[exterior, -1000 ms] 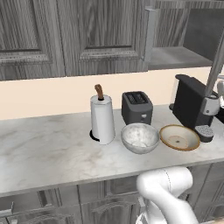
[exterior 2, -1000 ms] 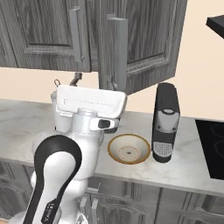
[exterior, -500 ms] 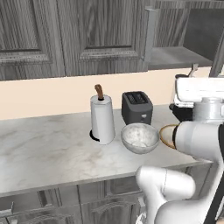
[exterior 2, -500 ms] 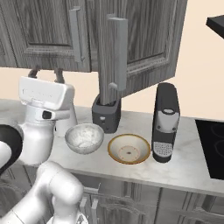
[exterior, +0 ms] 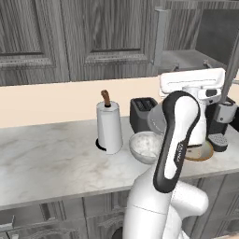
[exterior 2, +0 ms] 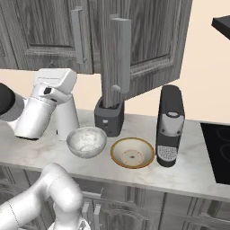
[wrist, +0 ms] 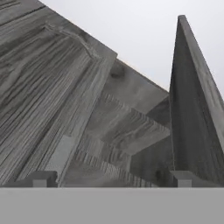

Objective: Open the cabinet. Pick the bowls from the counter and place them in the cabinet. Then close the cabinet.

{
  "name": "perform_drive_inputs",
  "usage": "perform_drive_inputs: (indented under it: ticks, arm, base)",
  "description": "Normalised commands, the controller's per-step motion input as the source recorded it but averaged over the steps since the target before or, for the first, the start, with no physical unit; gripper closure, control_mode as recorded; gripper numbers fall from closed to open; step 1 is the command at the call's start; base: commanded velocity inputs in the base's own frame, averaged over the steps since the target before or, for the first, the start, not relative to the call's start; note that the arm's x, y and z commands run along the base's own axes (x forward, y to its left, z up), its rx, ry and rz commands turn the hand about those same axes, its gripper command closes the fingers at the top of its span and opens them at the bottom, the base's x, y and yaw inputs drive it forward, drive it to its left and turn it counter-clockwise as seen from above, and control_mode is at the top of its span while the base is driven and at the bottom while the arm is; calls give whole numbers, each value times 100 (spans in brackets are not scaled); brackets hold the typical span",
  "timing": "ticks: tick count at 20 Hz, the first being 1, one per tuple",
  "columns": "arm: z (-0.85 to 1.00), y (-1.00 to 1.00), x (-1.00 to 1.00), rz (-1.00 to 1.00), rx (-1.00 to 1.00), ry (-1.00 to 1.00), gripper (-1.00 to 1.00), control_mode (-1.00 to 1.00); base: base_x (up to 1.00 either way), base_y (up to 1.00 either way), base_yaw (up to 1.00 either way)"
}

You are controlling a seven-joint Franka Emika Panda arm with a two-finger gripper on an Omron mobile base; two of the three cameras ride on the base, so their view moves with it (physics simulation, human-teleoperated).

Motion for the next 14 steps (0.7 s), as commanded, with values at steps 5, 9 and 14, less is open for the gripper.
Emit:
perform_drive_inputs:
  ticks: [5, 9, 14]
  arm:
    - [0, -25, 40, -30, 0, 31, -100, -100]
    - [0, -42, 26, -21, 10, 25, -100, -100]
    - [0, -47, 18, -7, 21, 14, -100, -100]
  base:
    - [0, 0, 0]
    - [0, 0, 0]
    - [0, 0, 0]
